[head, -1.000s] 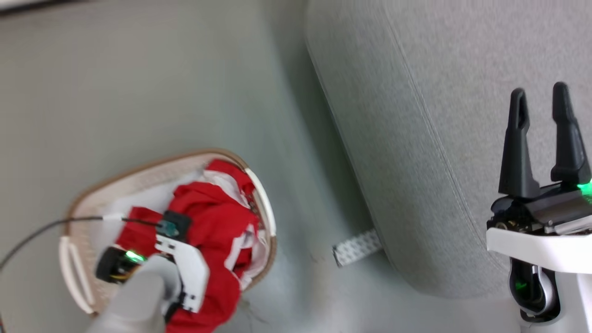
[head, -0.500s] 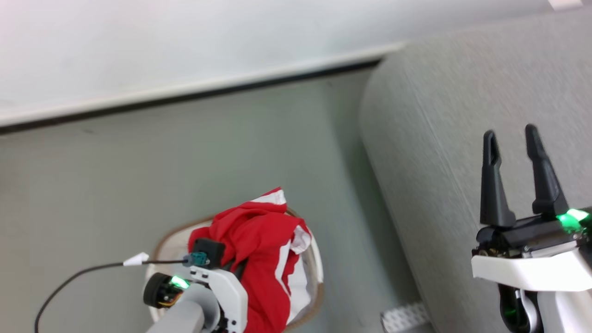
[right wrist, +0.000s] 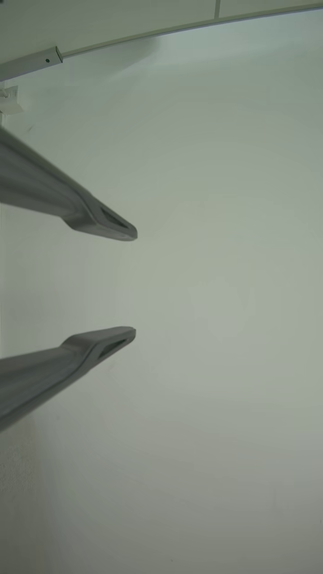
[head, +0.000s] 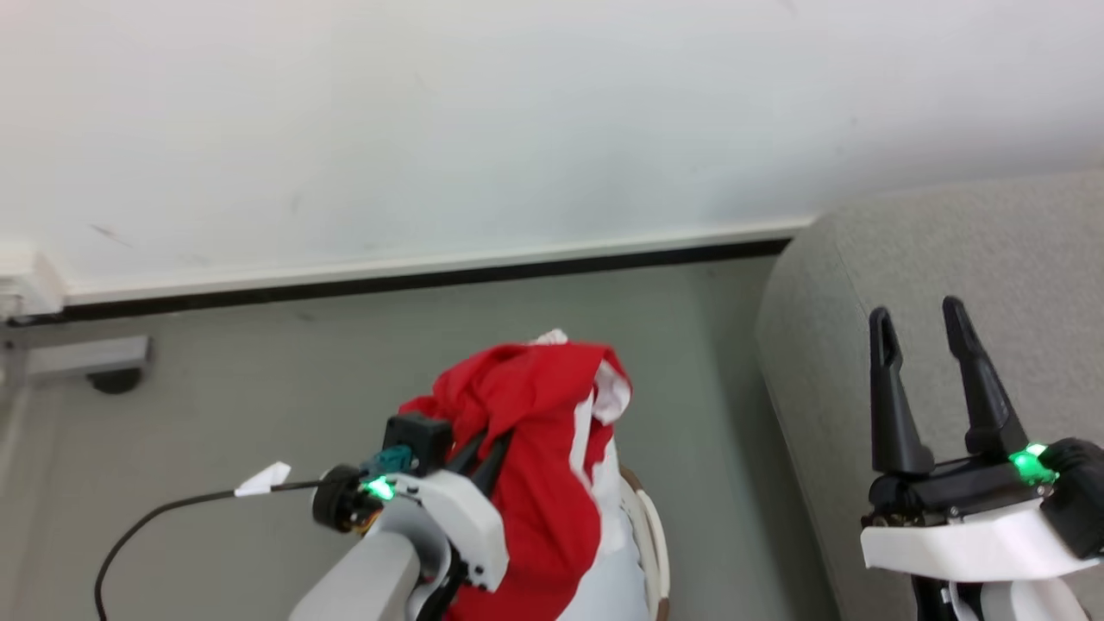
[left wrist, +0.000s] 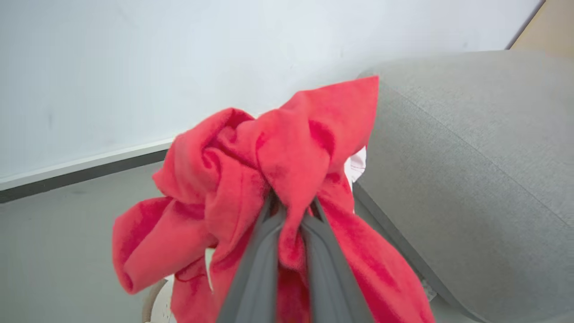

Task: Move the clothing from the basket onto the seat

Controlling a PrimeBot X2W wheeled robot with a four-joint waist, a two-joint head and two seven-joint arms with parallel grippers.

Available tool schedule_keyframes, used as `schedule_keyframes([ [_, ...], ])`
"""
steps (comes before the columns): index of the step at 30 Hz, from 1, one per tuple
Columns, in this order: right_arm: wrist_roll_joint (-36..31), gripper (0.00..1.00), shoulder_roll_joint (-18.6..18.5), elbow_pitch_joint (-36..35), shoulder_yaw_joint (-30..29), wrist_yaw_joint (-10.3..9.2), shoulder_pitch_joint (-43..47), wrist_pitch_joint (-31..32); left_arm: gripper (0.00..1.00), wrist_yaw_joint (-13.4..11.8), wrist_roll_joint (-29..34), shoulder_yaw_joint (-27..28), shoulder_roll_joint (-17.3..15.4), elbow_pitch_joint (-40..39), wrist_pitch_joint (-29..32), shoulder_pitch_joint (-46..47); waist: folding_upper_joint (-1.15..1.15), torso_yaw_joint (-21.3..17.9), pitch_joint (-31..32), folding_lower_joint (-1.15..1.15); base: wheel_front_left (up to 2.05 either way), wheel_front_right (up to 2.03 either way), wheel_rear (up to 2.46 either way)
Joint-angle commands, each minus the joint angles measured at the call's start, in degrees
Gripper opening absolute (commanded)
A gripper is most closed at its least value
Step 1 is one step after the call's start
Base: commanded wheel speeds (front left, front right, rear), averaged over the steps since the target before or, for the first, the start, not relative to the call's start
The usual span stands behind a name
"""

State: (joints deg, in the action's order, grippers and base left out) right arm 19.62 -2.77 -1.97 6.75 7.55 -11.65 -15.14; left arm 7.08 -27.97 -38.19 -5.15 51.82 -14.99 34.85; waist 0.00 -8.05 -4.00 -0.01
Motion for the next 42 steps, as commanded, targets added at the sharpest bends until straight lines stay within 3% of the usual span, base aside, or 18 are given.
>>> schedule_keyframes([
  [1,-0.6,1.0,-0.2,0.2,0.1,-0.12,1.1,0.0,0.0,-0.3,0.9,0.6,-0.5,-2.3,-0.2,-1.0,0.0,1.6,1.8,0.01,0.0,0.0,0.0],
  [25,0.7,1.0,-0.2,1.2,6.5,-0.12,2.4,0.0,0.0,-5.6,-0.1,4.6,-5.0,-34.6,3.4,-1.7,0.0,4.7,2.8,0.01,0.0,0.0,0.0],
  [42,0.7,1.0,-0.2,4.5,10.4,-0.12,1.5,0.0,0.0,-7.1,-1.2,4.2,-6.6,-39.8,5.1,-4.8,0.0,4.4,3.3,0.01,0.0,0.0,0.0],
])
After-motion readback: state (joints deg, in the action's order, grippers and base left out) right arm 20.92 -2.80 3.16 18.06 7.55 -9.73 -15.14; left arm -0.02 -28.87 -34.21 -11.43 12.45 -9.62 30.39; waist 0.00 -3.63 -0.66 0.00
